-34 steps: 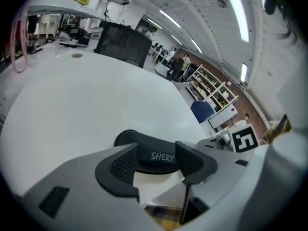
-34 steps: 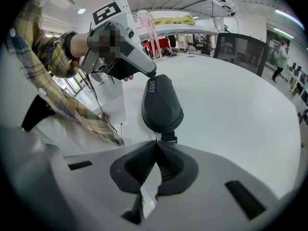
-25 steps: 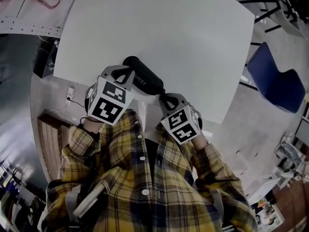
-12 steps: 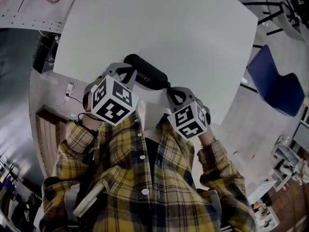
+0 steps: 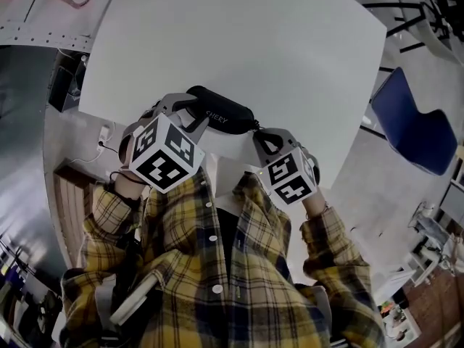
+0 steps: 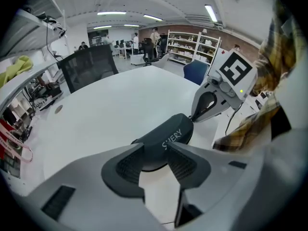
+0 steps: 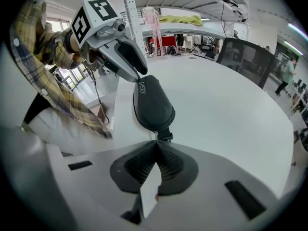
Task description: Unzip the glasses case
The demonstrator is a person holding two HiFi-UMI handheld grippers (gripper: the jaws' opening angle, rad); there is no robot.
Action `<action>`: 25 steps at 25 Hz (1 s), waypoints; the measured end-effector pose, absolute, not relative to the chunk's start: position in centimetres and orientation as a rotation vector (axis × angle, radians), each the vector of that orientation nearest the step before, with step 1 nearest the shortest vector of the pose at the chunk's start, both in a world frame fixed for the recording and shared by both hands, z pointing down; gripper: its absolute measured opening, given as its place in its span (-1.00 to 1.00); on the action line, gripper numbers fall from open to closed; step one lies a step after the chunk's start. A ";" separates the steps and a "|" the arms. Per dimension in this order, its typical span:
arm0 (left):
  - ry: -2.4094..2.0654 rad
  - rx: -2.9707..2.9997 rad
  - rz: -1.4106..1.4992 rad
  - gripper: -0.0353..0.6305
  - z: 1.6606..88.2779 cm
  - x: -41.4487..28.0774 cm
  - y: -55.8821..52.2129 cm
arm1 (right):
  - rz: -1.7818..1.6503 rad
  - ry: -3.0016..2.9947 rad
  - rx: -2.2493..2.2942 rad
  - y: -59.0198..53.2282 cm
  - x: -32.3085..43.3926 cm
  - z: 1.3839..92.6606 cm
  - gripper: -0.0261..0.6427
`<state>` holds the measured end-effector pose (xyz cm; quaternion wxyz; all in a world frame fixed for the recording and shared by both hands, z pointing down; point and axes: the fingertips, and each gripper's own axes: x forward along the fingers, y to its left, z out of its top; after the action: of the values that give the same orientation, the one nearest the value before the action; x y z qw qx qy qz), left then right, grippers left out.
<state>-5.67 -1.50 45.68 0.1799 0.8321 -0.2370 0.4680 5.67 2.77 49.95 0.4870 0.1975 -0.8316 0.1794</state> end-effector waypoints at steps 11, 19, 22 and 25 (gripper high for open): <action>-0.264 2.596 1.571 -0.21 45.7 -0.3 -0.2 | 0.465 -2.023 0.495 2.9 6.3 50.0 -0.93; -0.108 2.655 1.629 -0.20 46.9 1.1 0.7 | 0.483 -2.025 0.495 3.0 6.5 50.3 -0.93; -0.109 2.694 1.578 -0.20 47.0 1.0 0.7 | 0.477 -2.020 0.491 2.6 6.6 50.4 -0.93; -0.099 2.703 1.566 -0.20 46.9 1.2 0.7 | 0.455 -2.013 0.472 2.3 7.0 50.3 -0.93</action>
<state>1.15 0.67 46.93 0.0081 0.8649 -0.0317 0.5009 6.95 2.29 50.26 0.4903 0.1942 -0.8287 0.1874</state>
